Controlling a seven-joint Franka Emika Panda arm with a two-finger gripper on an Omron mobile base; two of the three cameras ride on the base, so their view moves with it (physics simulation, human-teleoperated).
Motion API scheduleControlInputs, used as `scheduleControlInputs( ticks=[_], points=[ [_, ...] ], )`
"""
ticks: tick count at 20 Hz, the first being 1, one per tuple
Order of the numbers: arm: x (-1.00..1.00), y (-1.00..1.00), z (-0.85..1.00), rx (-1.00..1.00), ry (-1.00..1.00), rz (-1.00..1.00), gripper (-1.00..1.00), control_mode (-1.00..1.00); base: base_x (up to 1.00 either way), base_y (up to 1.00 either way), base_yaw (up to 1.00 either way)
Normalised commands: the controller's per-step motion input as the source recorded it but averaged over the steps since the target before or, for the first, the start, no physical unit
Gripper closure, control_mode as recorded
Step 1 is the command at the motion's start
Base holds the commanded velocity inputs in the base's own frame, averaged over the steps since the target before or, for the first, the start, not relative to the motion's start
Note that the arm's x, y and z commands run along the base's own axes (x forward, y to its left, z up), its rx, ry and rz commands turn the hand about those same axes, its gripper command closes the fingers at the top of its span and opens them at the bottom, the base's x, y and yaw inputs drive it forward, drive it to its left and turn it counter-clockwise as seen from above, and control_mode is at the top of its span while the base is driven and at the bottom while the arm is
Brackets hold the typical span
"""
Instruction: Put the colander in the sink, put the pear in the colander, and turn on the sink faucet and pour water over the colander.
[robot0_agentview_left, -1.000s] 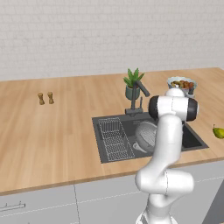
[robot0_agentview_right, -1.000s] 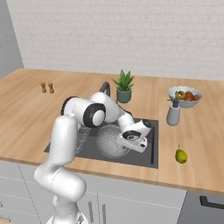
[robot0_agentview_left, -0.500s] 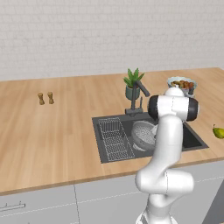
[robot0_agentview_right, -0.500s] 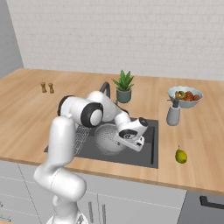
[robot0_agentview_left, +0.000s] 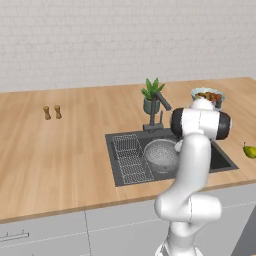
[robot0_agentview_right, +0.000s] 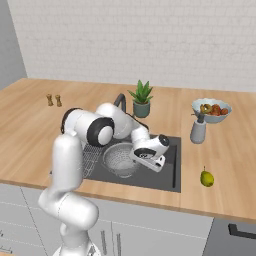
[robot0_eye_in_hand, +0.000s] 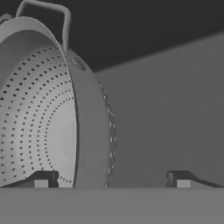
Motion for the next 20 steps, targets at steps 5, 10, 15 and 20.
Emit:
scheduleControlInputs(
  ticks=[5,10,15,20],
  points=[
    [-0.38,-0.09,0.89,0.12,-0.12,-0.01,-1.00,-1.00,0.00,0.00,0.00],
    [-0.66,-0.32,0.92,0.09,-0.08,-0.09,-1.00,-1.00,0.00,0.00,0.00],
    [-0.64,-0.37,0.87,0.00,0.00,-0.18,-1.00,-1.00,0.00,0.00,0.00],
    [-0.27,-0.30,0.59,-0.03,0.08,-0.25,-1.00,-1.00,0.00,0.00,0.00]
  ],
)
